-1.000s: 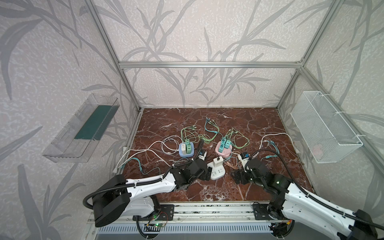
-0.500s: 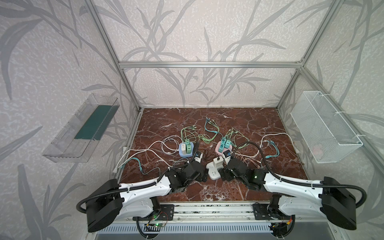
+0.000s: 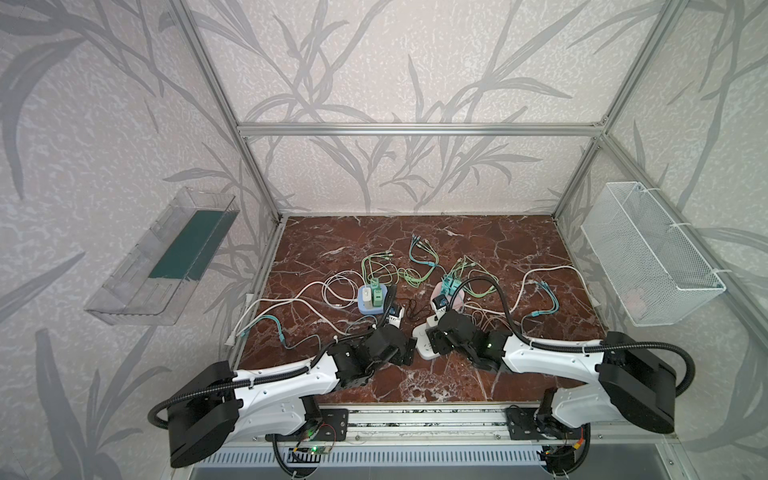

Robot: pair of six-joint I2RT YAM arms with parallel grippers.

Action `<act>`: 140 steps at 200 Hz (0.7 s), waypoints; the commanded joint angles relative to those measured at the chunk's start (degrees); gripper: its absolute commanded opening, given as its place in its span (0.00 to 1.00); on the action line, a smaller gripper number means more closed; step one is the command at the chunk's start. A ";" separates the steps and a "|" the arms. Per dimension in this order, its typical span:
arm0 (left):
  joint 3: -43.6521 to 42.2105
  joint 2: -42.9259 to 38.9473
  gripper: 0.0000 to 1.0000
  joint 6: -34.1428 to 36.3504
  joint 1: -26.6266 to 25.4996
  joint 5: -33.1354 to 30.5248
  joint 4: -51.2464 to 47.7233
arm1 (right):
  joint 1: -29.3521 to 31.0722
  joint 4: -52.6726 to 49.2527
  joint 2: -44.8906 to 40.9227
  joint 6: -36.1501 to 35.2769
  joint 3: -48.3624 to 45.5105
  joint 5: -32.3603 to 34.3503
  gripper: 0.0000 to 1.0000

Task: Pull the plug off the socket
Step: 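Move the right gripper onto the white charger while the left gripper holds the strip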

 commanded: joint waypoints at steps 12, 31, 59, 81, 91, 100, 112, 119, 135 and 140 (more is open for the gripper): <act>-0.50 0.91 0.92 -0.66 -1.13 0.44 1.00 | -1.21 2.47 0.92 -0.04 1.25 -0.95 0.69; -0.35 1.82 0.91 -0.70 -1.73 0.89 1.53 | -2.17 2.93 1.45 -0.22 1.03 -1.84 0.66; 0.52 3.27 0.89 -0.29 -2.11 1.35 2.01 | -3.06 4.25 2.13 -0.77 0.76 -3.79 0.63; 1.16 4.62 0.87 0.21 -2.19 2.70 3.03 | -3.42 4.54 3.15 -1.53 1.03 -4.47 0.60; 1.25 5.13 0.86 0.28 -2.14 3.44 3.79 | -3.60 4.58 3.38 -1.69 1.12 -4.94 0.60; 1.26 5.63 0.86 0.30 -2.13 3.99 4.67 | -3.79 4.90 3.51 -1.80 1.05 -5.39 0.59; 1.21 6.19 0.85 0.19 -2.14 4.13 5.76 | -3.77 4.91 3.56 -1.85 1.05 -5.49 0.56; 1.09 6.59 0.85 0.22 -2.16 4.15 6.84 | -3.77 4.91 3.56 -1.89 1.01 -5.49 0.54; 0.73 7.35 0.85 0.29 -2.10 4.63 8.95 | -3.77 4.91 3.56 -1.98 0.89 -5.63 0.52; 0.79 7.55 0.84 0.27 -2.08 4.79 9.39 | -3.77 4.91 3.52 -2.06 0.93 -5.83 0.52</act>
